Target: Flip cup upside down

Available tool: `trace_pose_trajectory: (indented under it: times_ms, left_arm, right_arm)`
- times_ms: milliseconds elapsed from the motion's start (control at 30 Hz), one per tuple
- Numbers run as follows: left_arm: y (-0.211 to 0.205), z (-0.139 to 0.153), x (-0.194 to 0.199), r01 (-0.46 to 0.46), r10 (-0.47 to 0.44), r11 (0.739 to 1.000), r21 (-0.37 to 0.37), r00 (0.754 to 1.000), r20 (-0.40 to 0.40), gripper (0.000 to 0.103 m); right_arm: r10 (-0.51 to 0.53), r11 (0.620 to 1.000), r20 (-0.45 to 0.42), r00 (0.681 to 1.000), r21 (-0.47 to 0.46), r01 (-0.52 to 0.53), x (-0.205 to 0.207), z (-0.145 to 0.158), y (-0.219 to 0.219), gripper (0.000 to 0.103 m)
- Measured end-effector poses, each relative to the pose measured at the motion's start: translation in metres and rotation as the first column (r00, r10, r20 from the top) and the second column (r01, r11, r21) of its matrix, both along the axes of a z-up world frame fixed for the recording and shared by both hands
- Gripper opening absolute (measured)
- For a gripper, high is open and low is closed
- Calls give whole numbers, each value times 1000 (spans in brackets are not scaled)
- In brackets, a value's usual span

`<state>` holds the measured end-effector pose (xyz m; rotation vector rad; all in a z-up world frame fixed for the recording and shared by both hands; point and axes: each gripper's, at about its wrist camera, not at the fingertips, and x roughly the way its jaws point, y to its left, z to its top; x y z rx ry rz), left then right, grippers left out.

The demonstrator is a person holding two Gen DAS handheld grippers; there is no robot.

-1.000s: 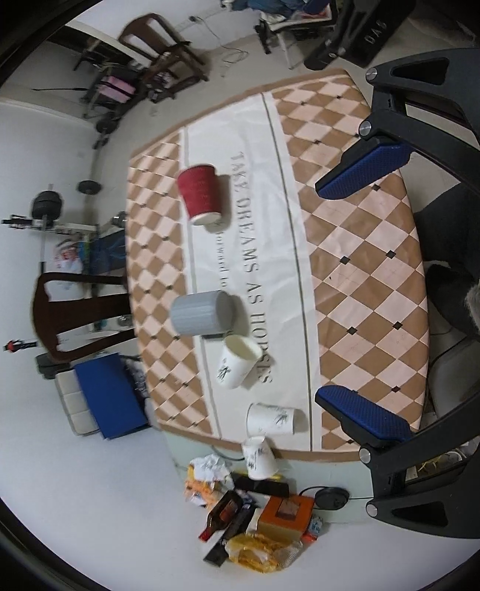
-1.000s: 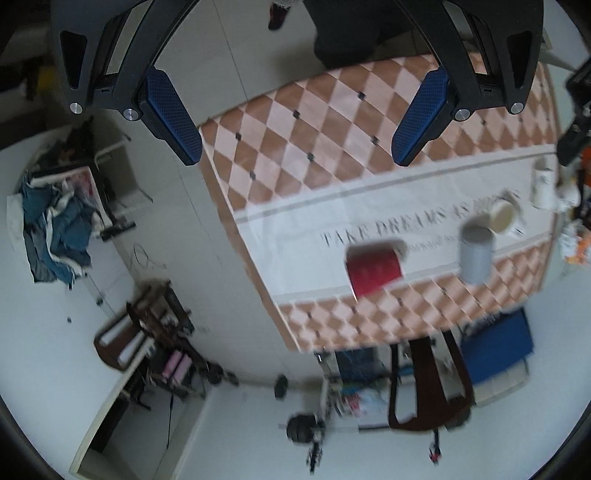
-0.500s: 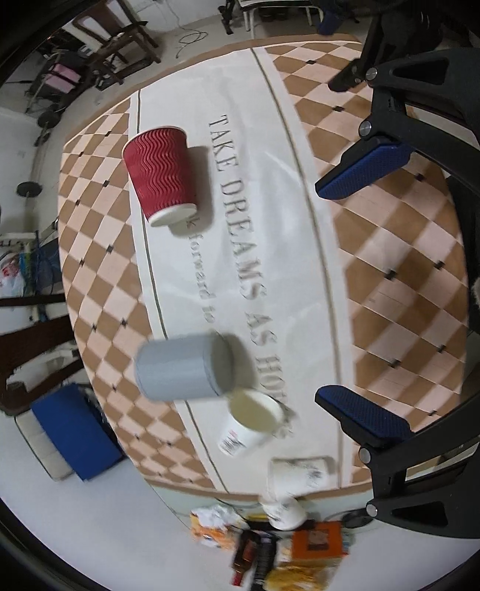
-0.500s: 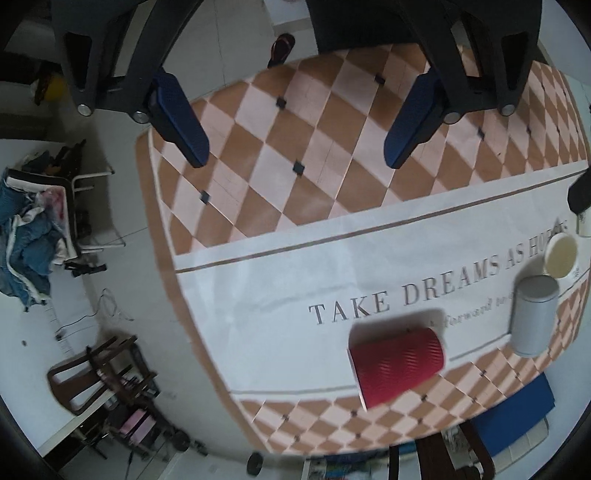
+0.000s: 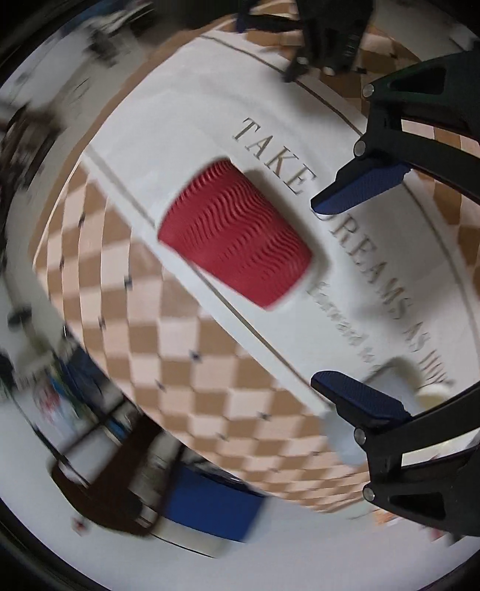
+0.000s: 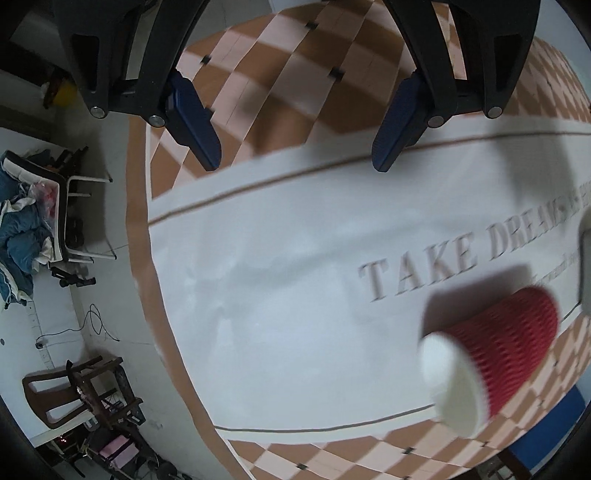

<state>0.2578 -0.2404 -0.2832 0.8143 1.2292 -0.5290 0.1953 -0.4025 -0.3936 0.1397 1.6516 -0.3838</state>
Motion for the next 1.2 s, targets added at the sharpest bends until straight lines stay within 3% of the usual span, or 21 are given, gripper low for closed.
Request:
trace_pose_trajectory:
  times_ms: [233, 267, 433, 667, 833, 967, 1200]
  left_arm:
    - [-41, -27, 9, 166, -164, 984, 60, 986, -28, 85]
    - [-46, -30, 10, 181, -179, 982, 62, 983, -34, 81]
    - [-66, -41, 11, 226, -224, 971, 77, 974, -41, 74]
    - [-81, -42, 11, 267, -267, 961, 66, 964, -1, 73]
    - [-78, -37, 15, 207, -206, 978, 33, 978, -20, 71]
    - [-67, -26, 20, 90, -92, 996, -28, 993, -77, 65]
    - [-35, -11, 19, -103, 85, 989, -103, 983, -162, 64]
  right_arm:
    - [-36, 999, -30, 999, -11, 36, 8, -14, -36, 85]
    - [-39, 999, -32, 999, -12, 38, 7, -14, -40, 85]
    - [-56, 998, -43, 998, -13, 55, 1, -17, -58, 85]
    - [-75, 997, -43, 996, -10, 75, -10, -18, -76, 85]
    - [-81, 997, -33, 996, -8, 81, -15, -14, -82, 85]
    - [-77, 997, -22, 997, -3, 77, -17, -9, -77, 85]
    - [-45, 999, 5, 999, 18, 45, -18, 3, -64, 85]
